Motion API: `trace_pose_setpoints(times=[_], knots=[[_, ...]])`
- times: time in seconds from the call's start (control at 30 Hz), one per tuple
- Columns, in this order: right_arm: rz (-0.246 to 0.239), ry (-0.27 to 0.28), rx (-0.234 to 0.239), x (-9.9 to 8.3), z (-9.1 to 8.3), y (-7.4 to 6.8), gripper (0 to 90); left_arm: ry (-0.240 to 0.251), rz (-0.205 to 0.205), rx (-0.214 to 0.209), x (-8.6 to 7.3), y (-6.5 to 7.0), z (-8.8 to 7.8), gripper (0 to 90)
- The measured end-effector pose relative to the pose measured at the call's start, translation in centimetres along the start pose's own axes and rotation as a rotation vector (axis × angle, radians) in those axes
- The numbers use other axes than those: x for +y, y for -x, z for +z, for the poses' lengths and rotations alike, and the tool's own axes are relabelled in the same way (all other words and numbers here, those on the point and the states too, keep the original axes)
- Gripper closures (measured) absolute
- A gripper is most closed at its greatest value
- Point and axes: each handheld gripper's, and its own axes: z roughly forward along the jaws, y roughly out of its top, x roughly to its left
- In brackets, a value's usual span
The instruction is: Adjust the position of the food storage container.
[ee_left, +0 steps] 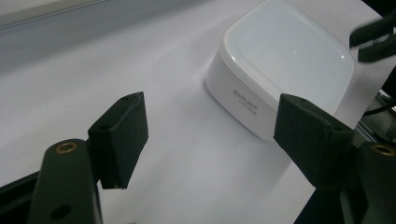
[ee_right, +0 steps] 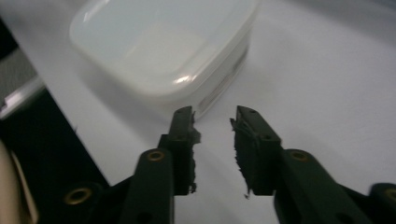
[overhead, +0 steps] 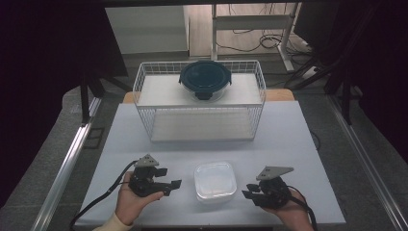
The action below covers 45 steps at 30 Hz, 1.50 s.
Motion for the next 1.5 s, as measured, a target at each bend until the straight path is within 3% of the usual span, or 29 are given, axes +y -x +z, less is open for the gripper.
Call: trace_pose_setpoints(times=[0.17,0.3,0.47,0.73,1.07,1.5], knots=[[-0.071,-0.064,0.035,-0.2,1.6,-1.2,88.4,-0.004,-0.005,0.006,0.1,-0.1,0.3,24.3],[-0.118,-0.099,0.049,0.2,2.6,-2.2,88.7,-0.006,-0.015,0.002,0.2,-0.1,0.5,23.8],[-0.128,-0.114,0.041,0.8,3.4,-2.4,88.8,-0.014,-0.012,0.013,0.1,-0.2,0.6,23.0],[-0.088,-0.103,0.028,1.3,3.8,-1.6,88.8,-0.018,-0.009,0.017,0.2,-0.3,0.6,22.0],[-0.048,-0.093,0.016,3.2,5.0,0.4,88.8,-0.014,-0.005,0.028,0.3,-0.5,0.3,21.7],[-0.028,-0.084,0.026,5.9,6.8,1.1,88.8,-0.006,-0.003,0.039,0.4,-0.8,-0.1,21.6]])
